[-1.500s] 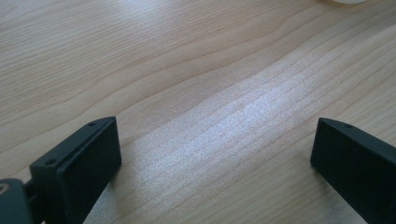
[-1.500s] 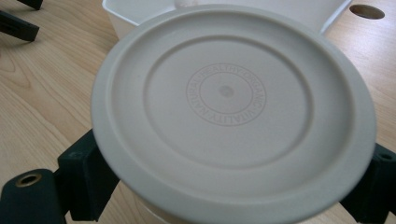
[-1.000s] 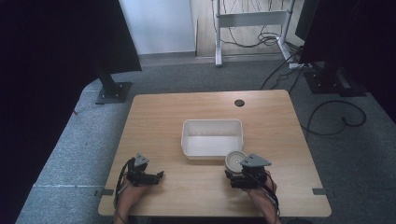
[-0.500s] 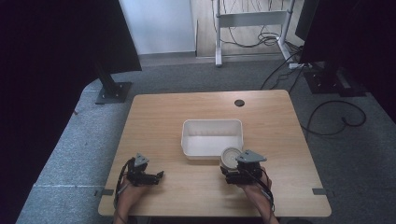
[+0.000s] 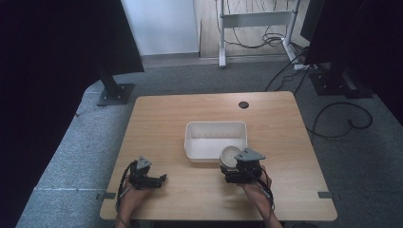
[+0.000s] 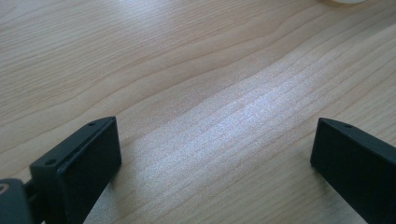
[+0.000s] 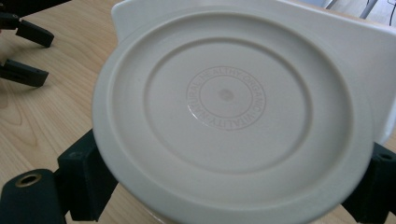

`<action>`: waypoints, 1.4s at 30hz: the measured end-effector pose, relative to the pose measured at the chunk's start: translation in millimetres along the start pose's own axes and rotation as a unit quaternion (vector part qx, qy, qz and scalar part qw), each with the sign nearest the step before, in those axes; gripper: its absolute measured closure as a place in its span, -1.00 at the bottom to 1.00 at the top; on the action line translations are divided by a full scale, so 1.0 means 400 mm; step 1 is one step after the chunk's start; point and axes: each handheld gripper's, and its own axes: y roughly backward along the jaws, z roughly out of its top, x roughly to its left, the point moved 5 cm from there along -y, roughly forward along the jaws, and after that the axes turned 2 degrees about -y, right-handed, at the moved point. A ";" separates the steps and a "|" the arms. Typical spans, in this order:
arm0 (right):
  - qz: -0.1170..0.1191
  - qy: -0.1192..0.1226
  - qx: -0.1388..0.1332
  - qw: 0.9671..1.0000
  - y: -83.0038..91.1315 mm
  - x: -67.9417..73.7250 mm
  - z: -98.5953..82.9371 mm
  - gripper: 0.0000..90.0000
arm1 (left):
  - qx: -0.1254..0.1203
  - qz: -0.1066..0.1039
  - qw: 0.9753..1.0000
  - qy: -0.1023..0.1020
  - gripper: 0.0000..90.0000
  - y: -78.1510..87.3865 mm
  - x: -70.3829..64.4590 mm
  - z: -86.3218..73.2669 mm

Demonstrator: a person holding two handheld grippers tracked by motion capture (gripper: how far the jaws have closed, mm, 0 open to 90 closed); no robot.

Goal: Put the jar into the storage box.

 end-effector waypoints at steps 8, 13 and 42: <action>-0.003 0.002 0.002 1.000 -0.027 0.000 0.021 -0.79 | 0.000 -0.001 1.000 -0.001 -0.97 0.000 0.000 0.000; -0.007 0.006 0.001 1.000 -0.041 0.003 0.031 -0.79 | 0.000 -0.001 1.000 -0.001 -0.97 0.000 0.000 0.000; -0.021 0.005 -0.004 1.000 -0.113 -0.011 0.080 -0.79 | 0.000 -0.002 1.000 -0.001 -0.97 0.000 0.001 0.000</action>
